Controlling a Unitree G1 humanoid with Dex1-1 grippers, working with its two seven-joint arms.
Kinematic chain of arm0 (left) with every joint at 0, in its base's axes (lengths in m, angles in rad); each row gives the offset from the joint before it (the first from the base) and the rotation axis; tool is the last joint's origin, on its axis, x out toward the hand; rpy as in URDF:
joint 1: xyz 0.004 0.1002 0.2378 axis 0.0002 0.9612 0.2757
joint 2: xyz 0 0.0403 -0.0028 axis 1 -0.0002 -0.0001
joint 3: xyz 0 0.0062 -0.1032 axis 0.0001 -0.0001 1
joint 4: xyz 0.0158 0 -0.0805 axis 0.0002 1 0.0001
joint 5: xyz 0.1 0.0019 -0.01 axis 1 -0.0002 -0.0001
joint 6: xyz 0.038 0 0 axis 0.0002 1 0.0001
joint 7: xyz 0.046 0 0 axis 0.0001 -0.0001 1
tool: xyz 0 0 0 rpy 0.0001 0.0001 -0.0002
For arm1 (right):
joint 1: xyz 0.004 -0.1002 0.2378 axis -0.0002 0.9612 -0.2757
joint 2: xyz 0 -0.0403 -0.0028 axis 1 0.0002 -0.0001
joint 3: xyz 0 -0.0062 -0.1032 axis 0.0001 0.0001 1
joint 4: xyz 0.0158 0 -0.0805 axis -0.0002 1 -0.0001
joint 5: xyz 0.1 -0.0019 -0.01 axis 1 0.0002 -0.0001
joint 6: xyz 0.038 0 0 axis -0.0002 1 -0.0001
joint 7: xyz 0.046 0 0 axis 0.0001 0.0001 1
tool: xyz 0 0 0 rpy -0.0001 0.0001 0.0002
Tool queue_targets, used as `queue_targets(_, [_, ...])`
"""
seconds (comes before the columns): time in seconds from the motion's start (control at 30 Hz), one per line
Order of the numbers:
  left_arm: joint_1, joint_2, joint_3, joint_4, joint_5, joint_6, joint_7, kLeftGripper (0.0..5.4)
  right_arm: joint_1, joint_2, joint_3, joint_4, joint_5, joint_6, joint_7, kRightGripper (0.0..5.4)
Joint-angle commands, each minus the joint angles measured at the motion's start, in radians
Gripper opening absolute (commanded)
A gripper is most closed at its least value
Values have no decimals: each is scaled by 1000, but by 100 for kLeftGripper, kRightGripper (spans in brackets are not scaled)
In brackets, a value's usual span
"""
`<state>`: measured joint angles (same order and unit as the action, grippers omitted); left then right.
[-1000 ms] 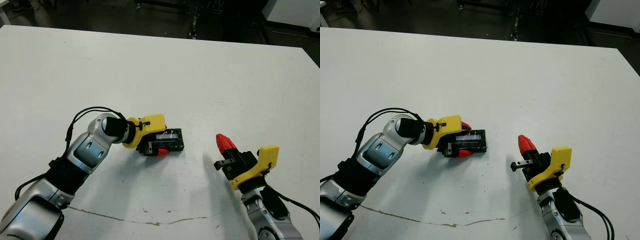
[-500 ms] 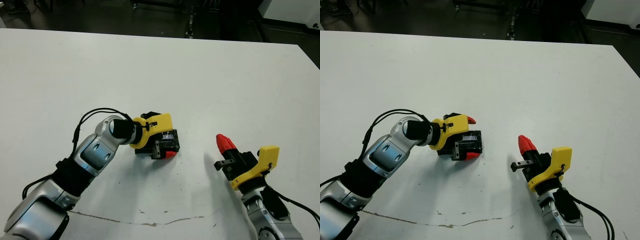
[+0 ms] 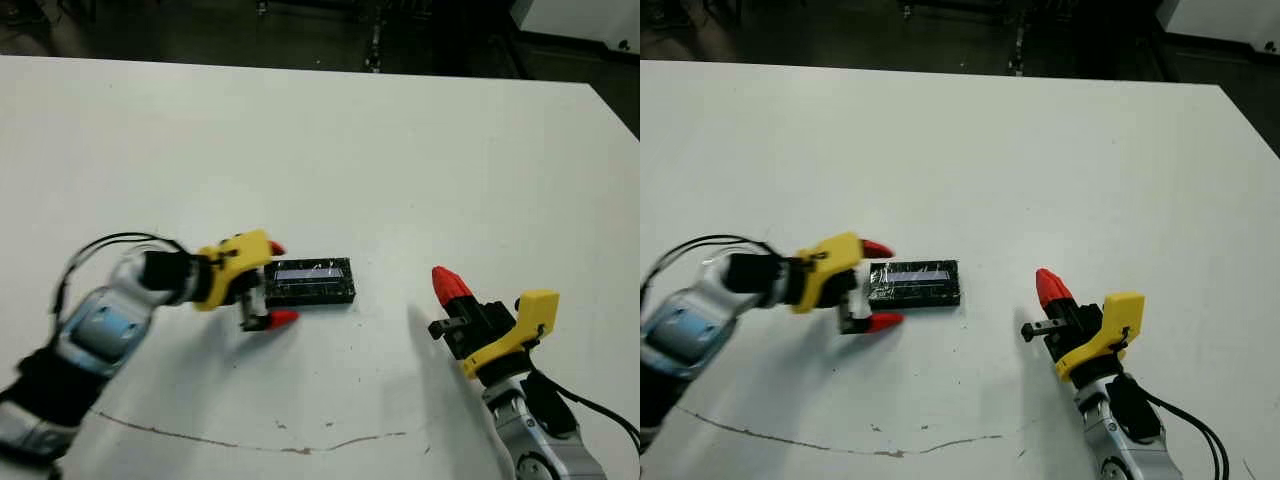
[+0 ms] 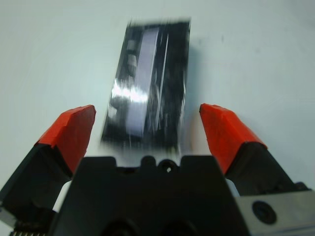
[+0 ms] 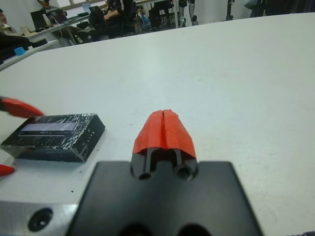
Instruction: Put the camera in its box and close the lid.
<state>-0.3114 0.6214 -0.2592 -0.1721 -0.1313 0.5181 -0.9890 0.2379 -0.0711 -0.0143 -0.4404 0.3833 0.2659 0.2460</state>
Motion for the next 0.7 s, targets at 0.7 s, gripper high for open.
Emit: queue_targets(0.7, [398, -143, 519, -234, -195, -49, 420, 539, -3, -11, -15, -6, 14, 35, -7, 0])
